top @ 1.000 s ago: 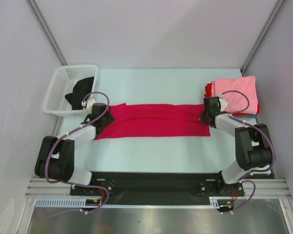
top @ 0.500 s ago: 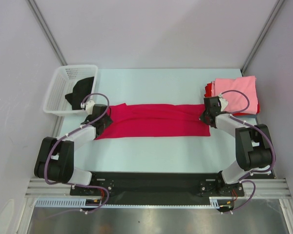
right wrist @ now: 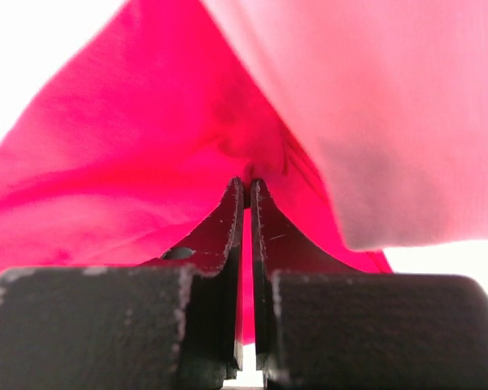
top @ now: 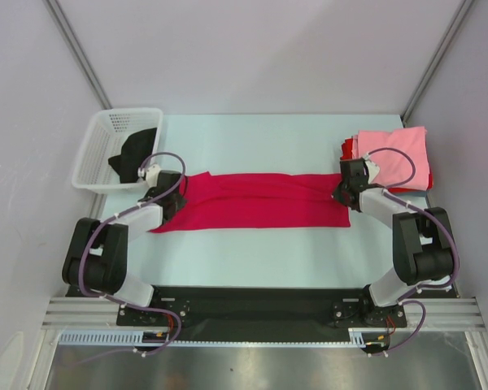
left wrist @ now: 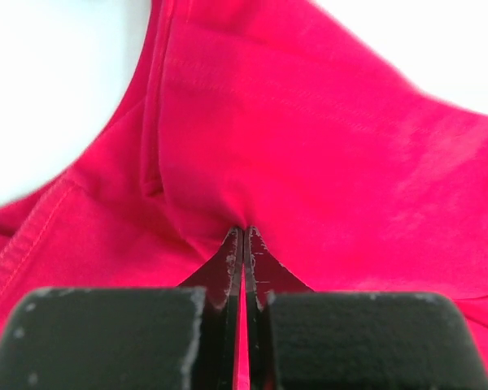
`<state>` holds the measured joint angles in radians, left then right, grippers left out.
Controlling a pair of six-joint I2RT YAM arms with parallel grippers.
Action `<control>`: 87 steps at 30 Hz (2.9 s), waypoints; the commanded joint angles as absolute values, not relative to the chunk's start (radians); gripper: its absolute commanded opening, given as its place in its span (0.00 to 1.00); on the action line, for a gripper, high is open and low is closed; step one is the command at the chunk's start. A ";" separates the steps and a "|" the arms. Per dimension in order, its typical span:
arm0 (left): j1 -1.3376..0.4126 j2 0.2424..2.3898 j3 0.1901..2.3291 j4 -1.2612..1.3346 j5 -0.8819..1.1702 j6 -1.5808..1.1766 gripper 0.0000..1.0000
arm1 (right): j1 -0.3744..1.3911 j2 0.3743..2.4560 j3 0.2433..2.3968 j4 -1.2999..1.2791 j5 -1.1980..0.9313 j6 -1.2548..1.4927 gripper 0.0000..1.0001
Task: Fold and stack the t-shirts
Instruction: Fold the tshirt
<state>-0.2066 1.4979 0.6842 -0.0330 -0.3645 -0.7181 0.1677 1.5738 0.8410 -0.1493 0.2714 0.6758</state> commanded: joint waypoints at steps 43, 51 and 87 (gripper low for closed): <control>-0.129 1.803 1.368 -0.120 -0.376 -0.583 0.00 | 0.040 2.014 1.573 -0.265 0.029 0.618 0.00; -0.129 1.732 1.234 -0.084 -0.371 -0.572 0.00 | 0.038 1.925 1.456 -0.252 0.037 0.609 0.00; -0.150 1.520 0.874 -0.020 -0.417 -0.571 0.00 | 0.072 1.718 1.095 -0.242 0.120 0.583 0.00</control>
<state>-0.1463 1.5593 0.8909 -0.0570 -0.3889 -0.5831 0.0601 1.7523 1.1065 -0.2359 0.0689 0.6067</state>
